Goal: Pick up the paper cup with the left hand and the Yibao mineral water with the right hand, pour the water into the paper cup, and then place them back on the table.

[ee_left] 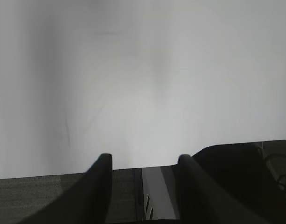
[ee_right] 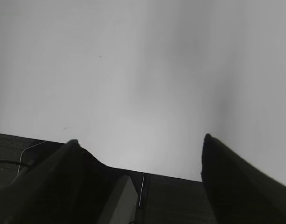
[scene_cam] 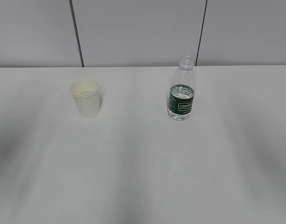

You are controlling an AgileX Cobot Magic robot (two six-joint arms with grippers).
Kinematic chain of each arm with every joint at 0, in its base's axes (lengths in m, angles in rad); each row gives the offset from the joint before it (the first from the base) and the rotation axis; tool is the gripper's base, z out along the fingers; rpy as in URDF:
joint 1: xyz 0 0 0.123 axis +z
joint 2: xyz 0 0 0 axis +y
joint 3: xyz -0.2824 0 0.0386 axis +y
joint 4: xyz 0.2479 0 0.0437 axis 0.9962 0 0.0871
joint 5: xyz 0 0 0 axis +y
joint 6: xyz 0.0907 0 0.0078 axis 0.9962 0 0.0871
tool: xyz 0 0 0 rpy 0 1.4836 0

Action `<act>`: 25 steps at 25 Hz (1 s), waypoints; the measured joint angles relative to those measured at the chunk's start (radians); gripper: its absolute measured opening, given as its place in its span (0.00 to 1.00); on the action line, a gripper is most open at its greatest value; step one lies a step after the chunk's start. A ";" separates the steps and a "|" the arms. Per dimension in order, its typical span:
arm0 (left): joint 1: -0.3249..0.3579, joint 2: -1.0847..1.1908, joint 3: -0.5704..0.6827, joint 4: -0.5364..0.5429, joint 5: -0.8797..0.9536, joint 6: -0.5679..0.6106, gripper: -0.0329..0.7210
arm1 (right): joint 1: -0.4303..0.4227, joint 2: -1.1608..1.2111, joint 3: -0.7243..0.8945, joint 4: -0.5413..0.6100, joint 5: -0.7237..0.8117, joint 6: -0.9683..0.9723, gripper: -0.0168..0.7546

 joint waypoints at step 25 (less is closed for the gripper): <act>0.000 -0.711 0.011 -0.072 0.048 0.053 0.39 | 0.000 -0.573 0.012 0.013 0.050 -0.016 0.78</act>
